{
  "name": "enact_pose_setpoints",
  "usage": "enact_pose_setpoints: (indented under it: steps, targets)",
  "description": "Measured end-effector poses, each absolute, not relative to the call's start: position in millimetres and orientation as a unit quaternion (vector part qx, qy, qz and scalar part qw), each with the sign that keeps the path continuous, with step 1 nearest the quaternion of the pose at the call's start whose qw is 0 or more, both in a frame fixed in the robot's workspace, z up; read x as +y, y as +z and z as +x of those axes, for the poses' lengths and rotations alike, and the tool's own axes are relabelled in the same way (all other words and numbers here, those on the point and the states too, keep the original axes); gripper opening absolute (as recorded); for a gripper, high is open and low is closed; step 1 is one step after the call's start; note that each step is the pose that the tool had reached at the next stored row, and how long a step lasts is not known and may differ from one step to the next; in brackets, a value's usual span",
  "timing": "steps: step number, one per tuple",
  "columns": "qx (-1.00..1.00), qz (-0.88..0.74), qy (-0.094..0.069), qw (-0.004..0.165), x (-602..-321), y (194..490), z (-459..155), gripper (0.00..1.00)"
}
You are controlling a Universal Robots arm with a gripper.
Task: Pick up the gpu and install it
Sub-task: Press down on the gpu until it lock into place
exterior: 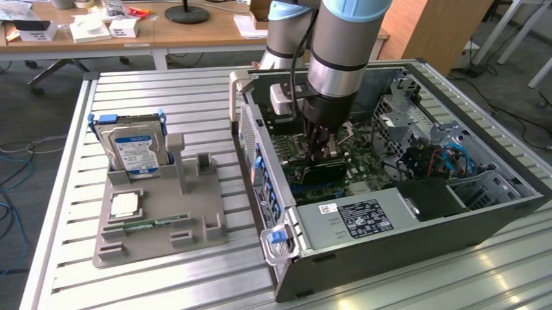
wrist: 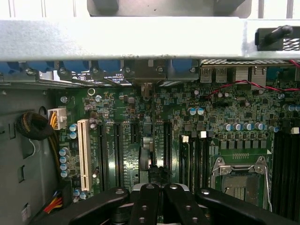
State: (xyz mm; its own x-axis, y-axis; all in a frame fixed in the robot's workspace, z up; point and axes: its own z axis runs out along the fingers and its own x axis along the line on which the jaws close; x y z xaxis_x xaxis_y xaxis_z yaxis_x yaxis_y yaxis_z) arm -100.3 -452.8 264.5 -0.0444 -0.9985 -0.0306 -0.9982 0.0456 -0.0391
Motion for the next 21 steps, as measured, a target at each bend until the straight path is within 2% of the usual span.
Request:
enact_pose_setpoints:
  steps: [21]
  targets:
    - [0.723,-0.691,-0.003,0.025,-452.7,262.8,-100.3,0.10]
